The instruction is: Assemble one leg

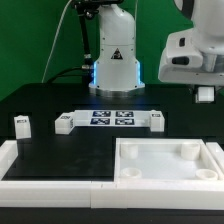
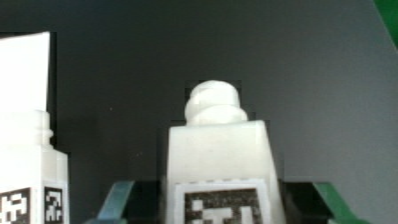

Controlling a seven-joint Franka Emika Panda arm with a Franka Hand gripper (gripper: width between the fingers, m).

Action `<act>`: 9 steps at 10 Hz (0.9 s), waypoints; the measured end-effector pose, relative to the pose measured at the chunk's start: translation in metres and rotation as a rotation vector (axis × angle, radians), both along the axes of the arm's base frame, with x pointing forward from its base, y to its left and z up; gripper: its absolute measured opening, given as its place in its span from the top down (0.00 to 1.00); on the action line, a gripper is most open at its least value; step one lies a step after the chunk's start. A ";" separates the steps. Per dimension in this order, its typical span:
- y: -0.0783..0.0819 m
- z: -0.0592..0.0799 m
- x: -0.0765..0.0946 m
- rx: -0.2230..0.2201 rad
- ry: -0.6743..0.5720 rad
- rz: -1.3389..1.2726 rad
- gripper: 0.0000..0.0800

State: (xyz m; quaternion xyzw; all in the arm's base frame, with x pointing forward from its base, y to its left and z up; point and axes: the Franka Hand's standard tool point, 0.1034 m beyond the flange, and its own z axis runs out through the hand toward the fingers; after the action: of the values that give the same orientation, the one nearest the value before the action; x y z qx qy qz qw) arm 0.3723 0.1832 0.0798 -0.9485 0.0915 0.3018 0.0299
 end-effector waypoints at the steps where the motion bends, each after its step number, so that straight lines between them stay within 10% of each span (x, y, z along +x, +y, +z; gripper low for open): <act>1: 0.000 0.000 0.006 -0.002 -0.087 0.004 0.64; 5: -0.023 0.030 0.037 -0.023 -0.415 0.098 0.64; 9: -0.012 0.041 0.054 -0.012 -0.769 0.079 0.64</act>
Offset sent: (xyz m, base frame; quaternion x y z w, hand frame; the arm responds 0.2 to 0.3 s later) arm 0.0295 -0.0302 0.0261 -0.0471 0.2594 -0.0901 0.9604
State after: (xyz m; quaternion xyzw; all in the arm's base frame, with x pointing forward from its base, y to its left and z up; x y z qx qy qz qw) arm 0.4259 0.1708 0.1212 -0.9954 0.0387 -0.0753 0.0449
